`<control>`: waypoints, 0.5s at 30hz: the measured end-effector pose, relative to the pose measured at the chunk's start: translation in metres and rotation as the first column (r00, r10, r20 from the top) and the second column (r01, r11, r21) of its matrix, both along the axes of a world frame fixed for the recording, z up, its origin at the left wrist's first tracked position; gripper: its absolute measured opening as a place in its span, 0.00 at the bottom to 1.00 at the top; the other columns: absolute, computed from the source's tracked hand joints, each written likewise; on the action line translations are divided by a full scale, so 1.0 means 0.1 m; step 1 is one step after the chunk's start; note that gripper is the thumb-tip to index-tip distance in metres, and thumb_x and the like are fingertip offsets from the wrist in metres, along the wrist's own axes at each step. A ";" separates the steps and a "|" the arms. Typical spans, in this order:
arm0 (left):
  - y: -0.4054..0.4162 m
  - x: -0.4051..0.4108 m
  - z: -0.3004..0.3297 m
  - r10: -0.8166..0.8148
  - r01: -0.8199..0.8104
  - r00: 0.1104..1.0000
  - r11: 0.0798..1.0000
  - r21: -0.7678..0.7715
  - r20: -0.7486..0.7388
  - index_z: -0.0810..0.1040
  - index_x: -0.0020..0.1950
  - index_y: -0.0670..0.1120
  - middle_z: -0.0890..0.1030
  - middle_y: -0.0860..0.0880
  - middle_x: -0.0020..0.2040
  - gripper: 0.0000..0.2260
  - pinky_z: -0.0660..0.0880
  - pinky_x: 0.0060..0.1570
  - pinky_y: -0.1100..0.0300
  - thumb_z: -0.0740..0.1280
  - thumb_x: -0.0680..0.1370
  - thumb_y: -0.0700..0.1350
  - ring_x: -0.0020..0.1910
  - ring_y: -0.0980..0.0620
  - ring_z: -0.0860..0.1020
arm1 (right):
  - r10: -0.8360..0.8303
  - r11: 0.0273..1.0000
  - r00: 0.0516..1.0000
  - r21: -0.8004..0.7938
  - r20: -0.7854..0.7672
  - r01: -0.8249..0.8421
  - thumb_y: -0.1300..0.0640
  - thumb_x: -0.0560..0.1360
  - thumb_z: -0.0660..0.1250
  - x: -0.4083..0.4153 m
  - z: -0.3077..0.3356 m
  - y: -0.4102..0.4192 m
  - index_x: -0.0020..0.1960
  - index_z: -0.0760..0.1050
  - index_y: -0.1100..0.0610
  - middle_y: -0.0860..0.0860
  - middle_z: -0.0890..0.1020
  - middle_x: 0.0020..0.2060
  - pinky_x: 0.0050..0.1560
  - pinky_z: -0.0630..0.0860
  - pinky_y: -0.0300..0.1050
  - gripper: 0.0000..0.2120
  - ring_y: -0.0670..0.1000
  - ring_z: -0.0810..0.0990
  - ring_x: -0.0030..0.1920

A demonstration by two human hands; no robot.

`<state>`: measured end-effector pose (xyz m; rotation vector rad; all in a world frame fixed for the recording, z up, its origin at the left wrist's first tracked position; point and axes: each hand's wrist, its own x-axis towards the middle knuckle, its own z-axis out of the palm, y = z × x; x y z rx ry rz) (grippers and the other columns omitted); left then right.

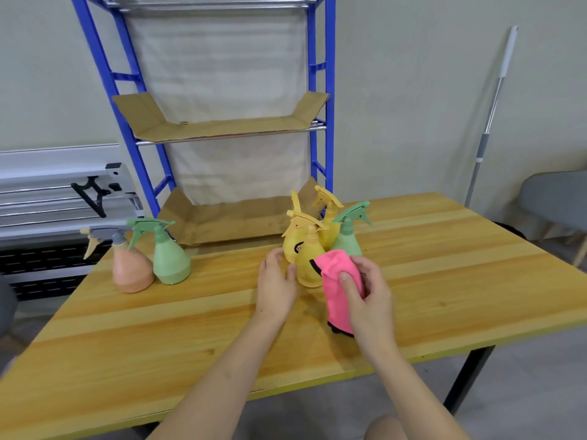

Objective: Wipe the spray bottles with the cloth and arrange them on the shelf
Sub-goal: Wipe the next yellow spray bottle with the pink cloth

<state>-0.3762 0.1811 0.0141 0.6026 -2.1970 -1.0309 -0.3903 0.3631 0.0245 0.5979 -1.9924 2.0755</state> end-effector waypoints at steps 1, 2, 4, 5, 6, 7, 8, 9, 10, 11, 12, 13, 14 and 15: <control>-0.08 0.08 0.01 0.021 -0.021 1.000 1.000 0.004 -0.022 0.70 0.72 0.45 0.76 0.45 0.64 0.18 0.68 0.61 0.60 0.66 0.83 0.44 0.64 0.46 0.75 | 0.013 1.000 1.000 0.002 -0.003 -0.013 0.59 0.81 0.70 0.02 0.01 -0.07 0.62 0.77 0.43 0.38 0.83 0.56 0.62 0.78 0.48 0.14 0.43 0.81 0.60; -0.17 0.17 0.01 0.042 -0.041 0.998 0.999 0.009 -0.042 0.71 0.71 0.45 0.77 0.46 0.62 0.16 0.69 0.61 0.59 0.65 0.83 0.43 0.62 0.47 0.75 | 0.025 1.000 1.000 0.005 -0.009 -0.025 0.59 0.81 0.70 0.05 0.02 -0.15 0.61 0.77 0.43 0.39 0.83 0.56 0.62 0.79 0.50 0.14 0.44 0.81 0.60; -0.34 0.35 0.04 0.075 -0.074 0.994 0.997 0.013 -0.074 0.72 0.69 0.44 0.76 0.46 0.59 0.15 0.71 0.61 0.56 0.65 0.83 0.42 0.59 0.48 0.75 | 0.057 0.998 0.998 0.010 -0.019 -0.057 0.59 0.81 0.70 0.11 0.04 -0.33 0.61 0.77 0.42 0.39 0.83 0.56 0.62 0.79 0.52 0.14 0.44 0.81 0.60; -0.44 0.43 0.04 0.088 -0.087 0.992 0.996 0.016 -0.085 0.72 0.69 0.44 0.76 0.46 0.58 0.14 0.72 0.61 0.55 0.65 0.83 0.41 0.58 0.48 0.74 | 0.075 0.997 0.997 0.015 -0.020 -0.075 0.59 0.81 0.70 0.14 0.06 -0.42 0.61 0.77 0.42 0.38 0.83 0.56 0.63 0.79 0.53 0.14 0.44 0.81 0.60; -0.53 0.50 0.04 0.103 -0.101 0.990 0.995 0.019 -0.095 0.72 0.68 0.44 0.75 0.46 0.57 0.14 0.72 0.61 0.55 0.65 0.83 0.41 0.57 0.48 0.74 | 0.094 0.995 0.995 0.019 -0.024 -0.093 0.59 0.81 0.70 0.17 0.07 -0.51 0.61 0.78 0.43 0.38 0.83 0.57 0.64 0.78 0.53 0.13 0.44 0.81 0.61; -0.62 0.57 0.04 0.119 -0.118 0.987 0.993 0.019 -0.106 0.72 0.67 0.43 0.75 0.46 0.57 0.13 0.72 0.60 0.55 0.65 0.82 0.41 0.56 0.48 0.75 | 0.109 0.994 0.994 0.023 -0.030 -0.108 0.59 0.81 0.70 0.19 0.08 -0.61 0.62 0.78 0.44 0.39 0.83 0.57 0.64 0.78 0.53 0.13 0.44 0.81 0.61; -0.72 0.63 0.03 0.139 -0.137 0.983 0.990 0.022 -0.117 0.73 0.66 0.43 0.75 0.46 0.56 0.13 0.73 0.60 0.55 0.66 0.82 0.40 0.55 0.48 0.75 | 0.123 0.992 0.992 0.023 -0.037 -0.122 0.59 0.81 0.70 0.22 0.09 -0.70 0.62 0.78 0.45 0.39 0.83 0.57 0.64 0.78 0.53 0.13 0.44 0.81 0.61; -0.81 0.69 0.02 0.159 -0.156 0.979 0.987 0.030 -0.129 0.73 0.65 0.43 0.75 0.46 0.56 0.12 0.73 0.60 0.54 0.66 0.82 0.40 0.54 0.47 0.76 | 0.137 0.990 0.990 0.023 -0.043 -0.136 0.59 0.81 0.70 0.24 0.11 -0.80 0.62 0.78 0.46 0.40 0.83 0.57 0.64 0.78 0.53 0.12 0.45 0.81 0.61; -0.91 0.73 0.03 0.179 -0.176 0.974 0.984 0.038 -0.140 0.73 0.65 0.44 0.76 0.46 0.56 0.12 0.74 0.59 0.53 0.66 0.82 0.40 0.54 0.47 0.76 | 0.152 0.988 0.987 0.027 -0.049 -0.151 0.60 0.81 0.70 0.26 0.12 -0.89 0.62 0.78 0.47 0.40 0.83 0.56 0.64 0.78 0.54 0.12 0.45 0.81 0.60; -1.01 0.78 0.03 0.198 -0.195 0.968 0.980 0.040 -0.151 0.73 0.64 0.44 0.76 0.46 0.55 0.11 0.74 0.59 0.52 0.66 0.82 0.40 0.53 0.47 0.76 | 0.168 0.985 0.984 0.033 -0.055 -0.167 0.60 0.81 0.70 0.27 0.13 -0.99 0.62 0.78 0.47 0.41 0.83 0.56 0.63 0.78 0.54 0.12 0.46 0.81 0.60; -1.10 0.81 0.04 0.218 -0.214 0.962 0.976 0.041 -0.164 0.74 0.64 0.44 0.77 0.45 0.55 0.11 0.75 0.59 0.51 0.67 0.82 0.40 0.53 0.47 0.76 | 0.183 0.983 0.981 0.040 -0.061 -0.180 0.60 0.81 0.70 0.28 0.14 -1.09 0.61 0.78 0.47 0.41 0.83 0.56 0.63 0.78 0.55 0.12 0.46 0.81 0.60; -1.20 0.84 0.05 0.238 -0.234 0.955 0.971 0.045 -0.175 0.74 0.63 0.44 0.78 0.45 0.55 0.10 0.75 0.59 0.50 0.67 0.82 0.41 0.52 0.47 0.76 | 0.194 0.980 0.979 0.044 -0.067 -0.192 0.60 0.81 0.70 0.29 0.15 -1.19 0.61 0.78 0.47 0.42 0.84 0.56 0.63 0.78 0.56 0.12 0.47 0.82 0.60; -1.30 0.86 0.07 0.259 -0.254 0.948 0.966 0.053 -0.184 0.75 0.62 0.44 0.78 0.45 0.55 0.10 0.75 0.59 0.49 0.67 0.82 0.41 0.52 0.47 0.76 | 0.205 0.978 0.976 0.044 -0.073 -0.203 0.61 0.80 0.70 0.29 0.16 -1.28 0.61 0.79 0.47 0.42 0.84 0.56 0.63 0.78 0.57 0.12 0.47 0.82 0.60; -1.39 0.86 0.09 0.284 -0.277 0.939 0.959 0.061 -0.192 0.75 0.62 0.45 0.78 0.45 0.55 0.09 0.75 0.60 0.49 0.67 0.82 0.42 0.53 0.47 0.76 | 0.217 0.976 0.973 0.044 -0.077 -0.214 0.61 0.80 0.71 0.29 0.18 -1.37 0.61 0.79 0.48 0.42 0.84 0.56 0.63 0.78 0.57 0.13 0.48 0.82 0.60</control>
